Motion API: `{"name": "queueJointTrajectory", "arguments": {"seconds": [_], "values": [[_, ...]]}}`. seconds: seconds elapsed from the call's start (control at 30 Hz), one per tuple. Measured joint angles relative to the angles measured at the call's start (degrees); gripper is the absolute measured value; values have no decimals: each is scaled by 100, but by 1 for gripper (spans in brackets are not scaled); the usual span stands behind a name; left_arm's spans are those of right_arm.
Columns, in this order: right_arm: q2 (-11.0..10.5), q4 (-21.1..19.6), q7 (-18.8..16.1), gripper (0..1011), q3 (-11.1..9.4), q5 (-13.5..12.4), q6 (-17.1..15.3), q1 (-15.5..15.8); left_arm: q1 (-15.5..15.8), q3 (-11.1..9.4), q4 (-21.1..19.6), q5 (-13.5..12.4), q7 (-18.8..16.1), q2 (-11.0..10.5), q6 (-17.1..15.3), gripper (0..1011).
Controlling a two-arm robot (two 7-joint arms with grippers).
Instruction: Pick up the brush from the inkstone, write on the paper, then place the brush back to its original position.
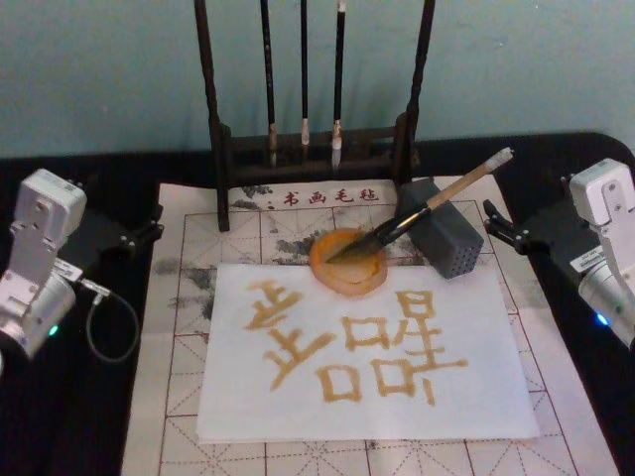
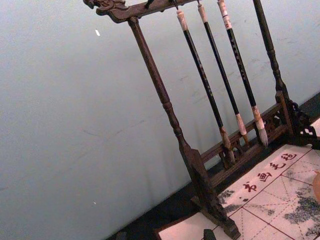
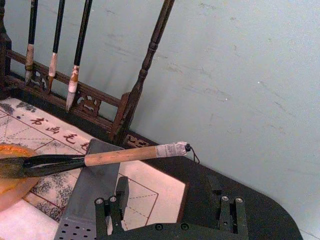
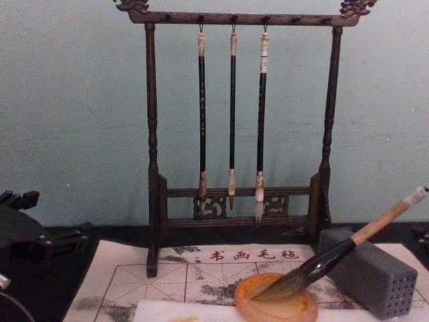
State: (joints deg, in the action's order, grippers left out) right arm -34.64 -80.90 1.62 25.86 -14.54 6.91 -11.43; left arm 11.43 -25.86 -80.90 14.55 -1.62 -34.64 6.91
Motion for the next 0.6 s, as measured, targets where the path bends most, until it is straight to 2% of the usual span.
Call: {"name": "queueJointTrajectory", "arguments": {"seconds": [0.6], "values": [[0,0,0,1000,0,0,0,0,0,0,0,0,0,0,0,1001]]}}
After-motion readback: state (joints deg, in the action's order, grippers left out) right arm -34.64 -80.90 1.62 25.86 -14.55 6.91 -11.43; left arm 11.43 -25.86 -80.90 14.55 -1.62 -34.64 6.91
